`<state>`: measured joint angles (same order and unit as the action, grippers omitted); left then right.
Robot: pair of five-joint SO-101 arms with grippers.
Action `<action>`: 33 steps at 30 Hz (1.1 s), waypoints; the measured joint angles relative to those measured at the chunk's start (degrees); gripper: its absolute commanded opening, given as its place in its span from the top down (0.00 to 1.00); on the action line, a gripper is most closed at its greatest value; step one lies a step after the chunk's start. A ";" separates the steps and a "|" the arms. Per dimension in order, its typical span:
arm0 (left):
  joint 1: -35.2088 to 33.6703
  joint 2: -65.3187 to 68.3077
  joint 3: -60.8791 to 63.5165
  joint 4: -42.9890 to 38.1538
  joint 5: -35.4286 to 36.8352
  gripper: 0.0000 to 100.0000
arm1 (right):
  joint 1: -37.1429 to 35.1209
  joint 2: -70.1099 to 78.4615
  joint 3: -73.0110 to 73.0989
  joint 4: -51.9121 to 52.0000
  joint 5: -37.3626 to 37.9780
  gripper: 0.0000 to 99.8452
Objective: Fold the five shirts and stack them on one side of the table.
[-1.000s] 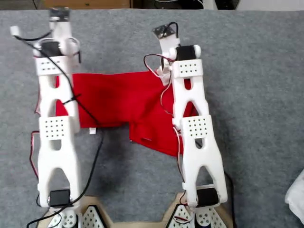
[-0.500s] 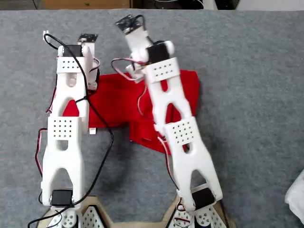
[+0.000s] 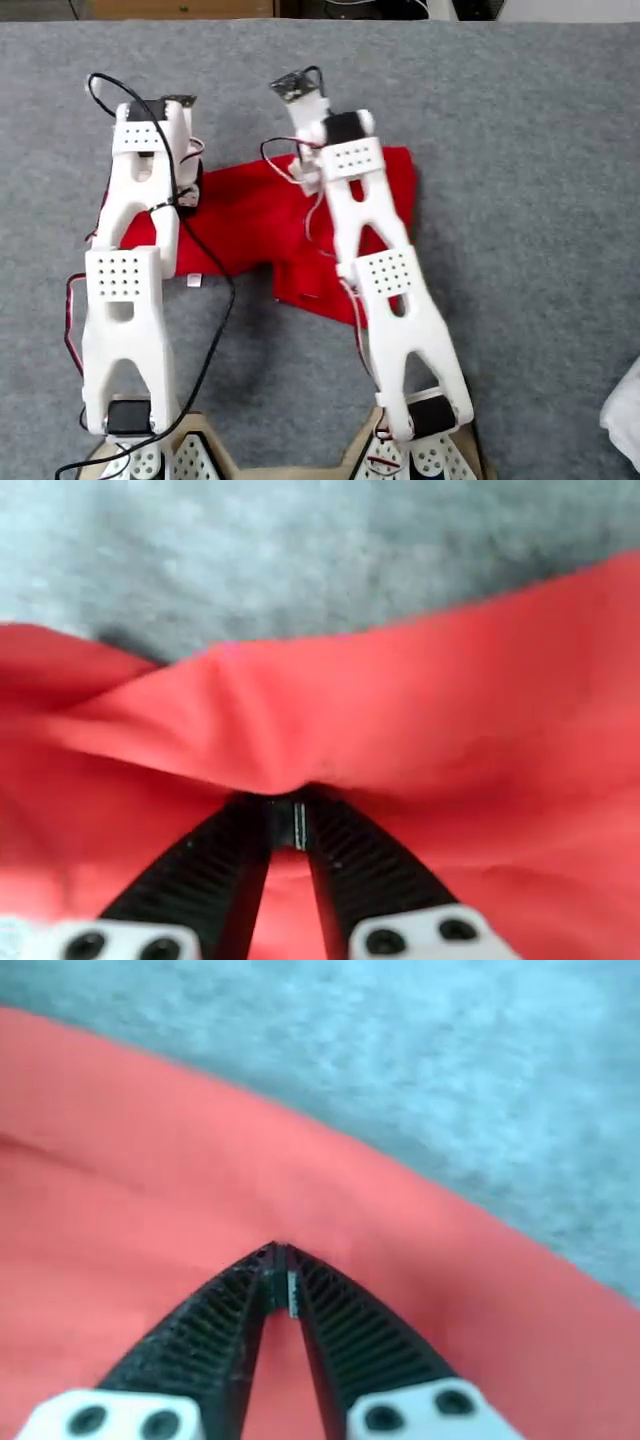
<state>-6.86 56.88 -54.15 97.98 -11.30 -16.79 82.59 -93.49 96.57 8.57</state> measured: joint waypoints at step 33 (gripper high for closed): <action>-4.66 -0.18 -24.53 1.58 2.73 0.98 | -5.10 -11.96 -0.44 3.52 4.40 0.99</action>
<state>-11.52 56.70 -78.68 99.56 -8.57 -21.89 70.64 -93.93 100.09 12.97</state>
